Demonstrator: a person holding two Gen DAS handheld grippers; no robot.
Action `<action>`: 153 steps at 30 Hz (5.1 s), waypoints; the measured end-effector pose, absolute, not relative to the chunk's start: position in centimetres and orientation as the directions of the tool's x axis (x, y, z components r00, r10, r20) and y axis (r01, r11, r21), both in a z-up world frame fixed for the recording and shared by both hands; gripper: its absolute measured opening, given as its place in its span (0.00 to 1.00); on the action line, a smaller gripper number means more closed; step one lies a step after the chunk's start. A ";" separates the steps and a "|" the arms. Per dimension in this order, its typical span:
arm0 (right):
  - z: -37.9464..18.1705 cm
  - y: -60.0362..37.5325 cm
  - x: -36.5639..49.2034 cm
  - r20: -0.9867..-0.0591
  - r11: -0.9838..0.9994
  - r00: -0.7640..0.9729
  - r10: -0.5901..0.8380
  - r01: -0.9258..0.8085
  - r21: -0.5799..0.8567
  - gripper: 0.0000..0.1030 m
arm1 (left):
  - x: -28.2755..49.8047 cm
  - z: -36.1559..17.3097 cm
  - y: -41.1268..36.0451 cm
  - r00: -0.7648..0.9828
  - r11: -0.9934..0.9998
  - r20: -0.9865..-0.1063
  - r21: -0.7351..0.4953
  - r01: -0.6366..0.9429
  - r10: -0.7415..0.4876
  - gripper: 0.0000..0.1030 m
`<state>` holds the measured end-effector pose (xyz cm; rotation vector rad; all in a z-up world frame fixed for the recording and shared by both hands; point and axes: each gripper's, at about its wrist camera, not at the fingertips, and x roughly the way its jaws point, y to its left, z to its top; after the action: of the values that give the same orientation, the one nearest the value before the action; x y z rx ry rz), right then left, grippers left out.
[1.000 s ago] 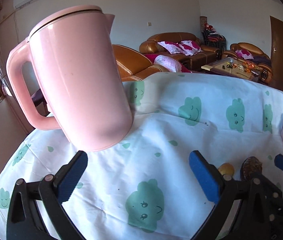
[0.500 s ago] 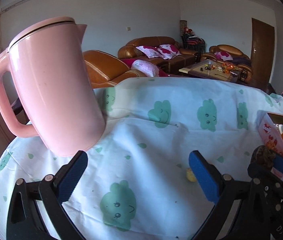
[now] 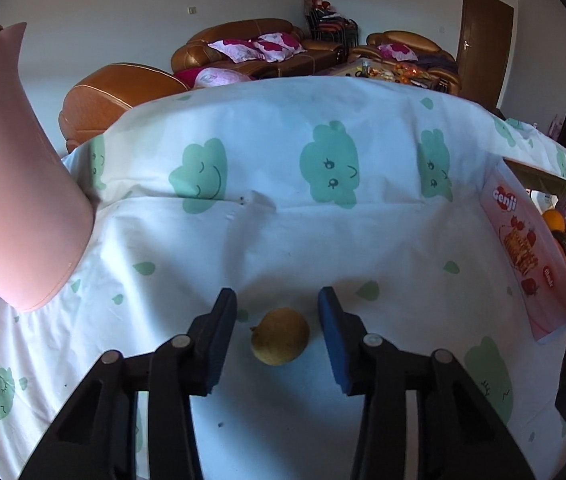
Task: Organize fruits
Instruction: 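Reach the right tool to the brown round fruit and grasp it while the left tool reaches a yellow fruit, then carry the brown fruit with the right tool while the left tool grasps the yellow fruit, then lower both held fruits into the pink tin and open both tools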
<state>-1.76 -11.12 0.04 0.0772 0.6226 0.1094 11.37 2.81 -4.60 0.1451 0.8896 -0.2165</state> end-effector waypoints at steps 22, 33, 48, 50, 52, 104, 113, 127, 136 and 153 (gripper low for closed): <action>1.0 -12.0 -2.9 -0.468 1.000 0.884 0.000 0.001 0.002 0.44 | 3.8 -0.4 1.4 0.839 0.990 -0.544 0.108 0.087 -0.014 0.27; 1.0 -13.7 -4.4 -0.468 1.000 0.884 -0.015 0.015 -0.004 0.44 | 0.6 -0.1 -1.7 0.851 0.988 -0.523 0.109 0.110 -0.038 0.27; 1.0 -17.8 -5.9 -0.472 0.997 0.879 -0.065 0.079 0.010 0.44 | -0.9 -0.4 -5.4 0.830 0.981 -0.547 0.070 0.180 -0.114 0.27; 1.0 -18.4 -6.1 -0.472 0.996 0.878 -0.076 0.091 0.009 0.44 | -1.0 -0.4 -6.0 0.828 0.980 -0.547 0.063 0.190 -0.125 0.27; 1.1 -19.1 -6.2 -0.471 0.995 0.878 -0.087 0.104 0.009 0.44 | -1.2 -0.4 -6.6 0.826 0.978 -0.547 0.060 0.197 -0.133 0.27; 1.7 -30.4 -5.1 -0.454 0.948 0.848 -0.275 0.319 0.021 0.44 | 3.4 -0.2 -17.3 0.803 0.955 -0.535 -0.022 0.297 -0.262 0.27; 1.8 -30.3 -2.0 -0.474 0.947 0.844 -0.251 0.316 0.060 0.44 | 3.9 -0.3 -17.2 0.794 0.952 -0.544 -0.029 0.303 -0.270 0.27; 1.4 -29.5 -1.0 -0.496 0.972 0.845 -0.199 0.235 0.011 0.45 | 4.7 -0.8 -18.5 0.795 0.962 -0.572 0.040 0.271 -0.200 0.27; 0.8 -30.0 -0.1 -0.543 0.980 0.830 -0.130 0.190 0.057 0.45 | 5.1 -1.1 -18.7 0.782 0.959 -0.588 0.036 0.281 -0.207 0.27; -0.5 -31.1 1.1 -0.612 0.979 0.790 0.029 0.101 0.176 0.45 | 5.8 -1.7 -18.6 0.749 0.959 -0.630 0.022 0.282 -0.206 0.27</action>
<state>1.09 -31.14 -0.53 0.2048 0.6597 -0.0389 5.81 -18.56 -1.67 0.1190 0.6741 -0.2676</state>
